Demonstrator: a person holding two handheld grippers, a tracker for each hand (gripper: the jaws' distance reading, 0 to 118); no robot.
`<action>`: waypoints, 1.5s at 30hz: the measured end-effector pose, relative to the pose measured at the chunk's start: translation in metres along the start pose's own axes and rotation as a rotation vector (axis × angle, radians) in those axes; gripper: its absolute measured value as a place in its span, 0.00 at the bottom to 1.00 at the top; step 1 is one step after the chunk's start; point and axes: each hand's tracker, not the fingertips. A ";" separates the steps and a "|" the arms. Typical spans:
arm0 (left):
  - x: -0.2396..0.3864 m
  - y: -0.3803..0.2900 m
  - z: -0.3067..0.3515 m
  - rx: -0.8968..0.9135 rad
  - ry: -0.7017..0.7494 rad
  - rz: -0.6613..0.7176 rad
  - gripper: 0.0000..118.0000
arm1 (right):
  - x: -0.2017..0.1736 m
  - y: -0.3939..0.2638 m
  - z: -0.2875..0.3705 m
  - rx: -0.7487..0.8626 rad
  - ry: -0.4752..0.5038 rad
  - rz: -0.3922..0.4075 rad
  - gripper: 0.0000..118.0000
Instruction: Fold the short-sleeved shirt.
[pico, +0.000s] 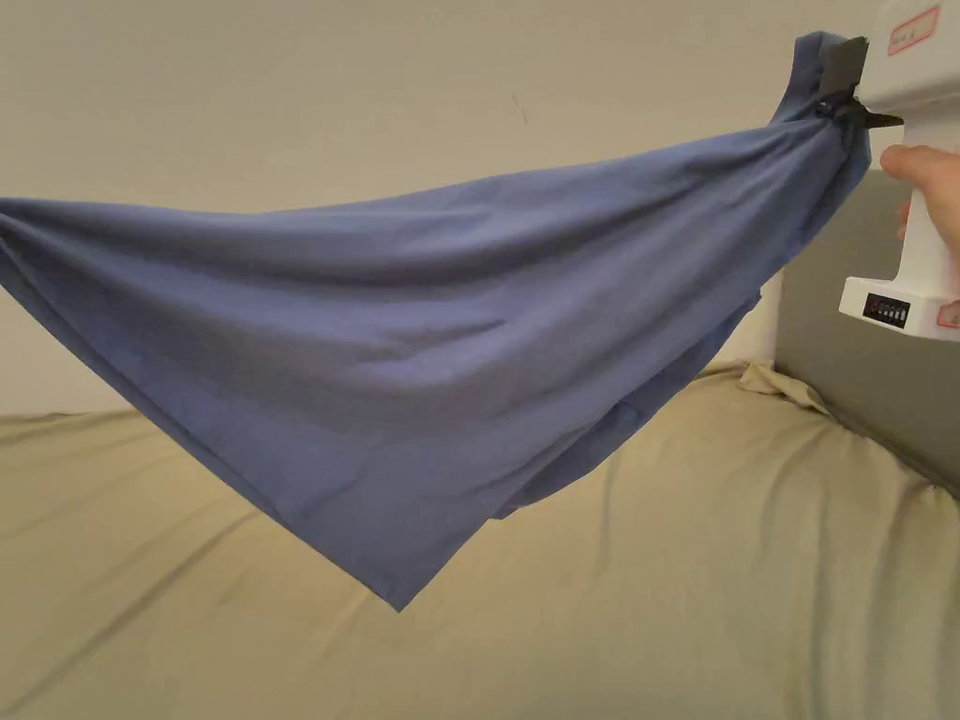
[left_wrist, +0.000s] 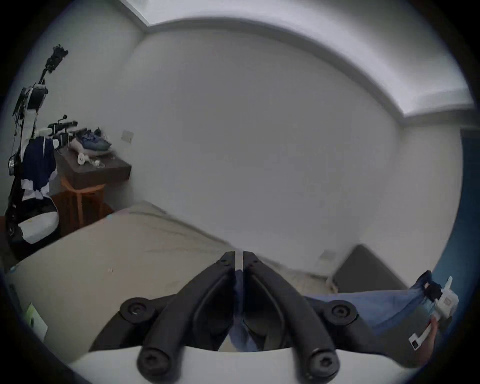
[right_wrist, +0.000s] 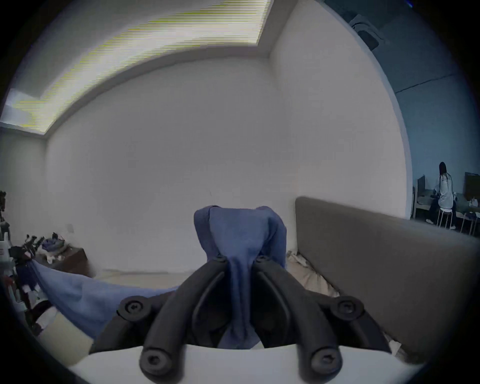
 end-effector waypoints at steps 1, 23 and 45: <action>-0.006 -0.021 -0.016 -0.041 0.004 -0.015 0.02 | 0.001 -0.026 -0.013 -0.036 -0.010 0.006 0.11; -0.131 -0.300 0.003 -0.496 0.028 -0.087 0.02 | 0.093 -0.390 0.085 -0.554 0.094 0.015 0.11; -0.192 -0.399 0.222 -0.773 0.070 -0.063 0.24 | 0.131 -0.417 0.327 -0.817 0.047 0.129 0.90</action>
